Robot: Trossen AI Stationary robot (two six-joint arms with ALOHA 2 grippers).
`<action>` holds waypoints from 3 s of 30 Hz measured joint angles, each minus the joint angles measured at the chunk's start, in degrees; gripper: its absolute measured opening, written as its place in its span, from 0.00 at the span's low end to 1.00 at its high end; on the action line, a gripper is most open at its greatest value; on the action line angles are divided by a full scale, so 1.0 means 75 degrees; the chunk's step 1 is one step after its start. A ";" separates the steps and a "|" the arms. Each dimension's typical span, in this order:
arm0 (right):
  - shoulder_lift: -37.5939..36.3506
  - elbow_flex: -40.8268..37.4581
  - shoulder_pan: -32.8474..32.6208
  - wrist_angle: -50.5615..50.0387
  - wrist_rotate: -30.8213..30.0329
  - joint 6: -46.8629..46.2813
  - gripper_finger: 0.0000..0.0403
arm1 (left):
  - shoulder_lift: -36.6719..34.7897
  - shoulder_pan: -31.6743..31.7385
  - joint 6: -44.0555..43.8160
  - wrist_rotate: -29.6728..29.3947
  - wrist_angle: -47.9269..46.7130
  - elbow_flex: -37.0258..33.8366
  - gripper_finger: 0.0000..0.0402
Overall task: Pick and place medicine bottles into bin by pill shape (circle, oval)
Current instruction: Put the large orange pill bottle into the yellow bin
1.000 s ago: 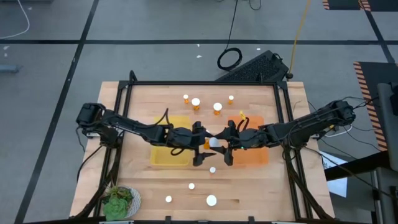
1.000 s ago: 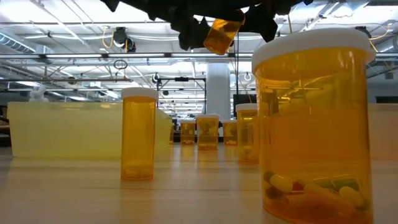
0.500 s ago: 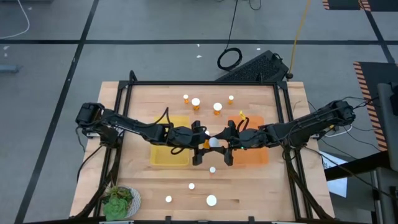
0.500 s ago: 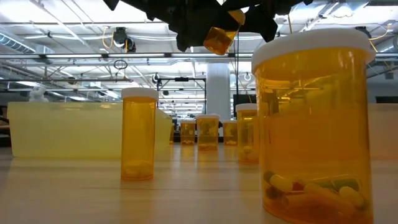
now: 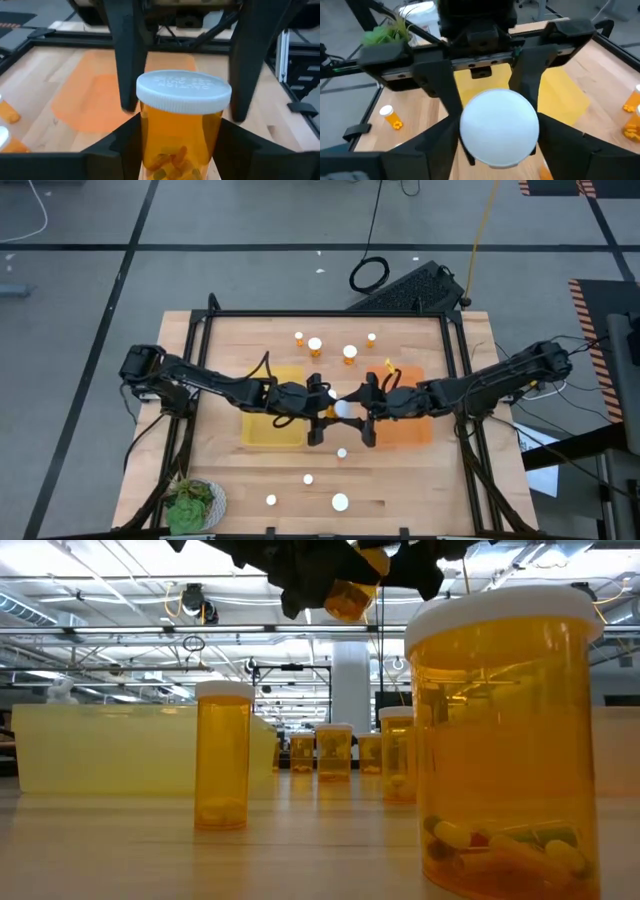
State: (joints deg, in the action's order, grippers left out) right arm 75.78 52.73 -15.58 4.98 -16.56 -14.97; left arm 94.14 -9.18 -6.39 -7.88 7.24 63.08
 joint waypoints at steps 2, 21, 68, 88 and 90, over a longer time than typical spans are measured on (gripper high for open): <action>-0.0143 0.0000 -0.0098 0.0060 -0.0006 0.0173 0.68 | -0.0064 -0.0017 0.0021 0.0022 0.0032 0.0001 0.48; -0.0751 -0.1135 -0.0568 0.1297 -0.0603 0.0690 0.80 | -0.0752 -0.0360 -0.0347 -0.1054 0.0699 -0.0004 0.47; 0.0054 -0.1682 -0.0217 0.4091 -0.0554 0.1362 0.46 | 0.0234 -0.0479 -0.0027 -0.1550 0.2597 0.0002 0.57; 0.0059 -0.1670 -0.0208 0.3463 -0.0558 0.1327 0.45 | -0.0537 -0.0437 -0.0319 -0.1446 0.0147 -0.0013 0.82; 0.0045 -0.1667 -0.0167 0.3362 -0.0561 0.1242 0.45 | -0.0649 -0.0421 -0.0514 -0.1356 -0.0100 0.0021 0.81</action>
State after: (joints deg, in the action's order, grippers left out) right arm 76.12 40.23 -16.84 30.20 -20.76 -5.65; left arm 89.27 -12.34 -10.24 -18.05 6.49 63.23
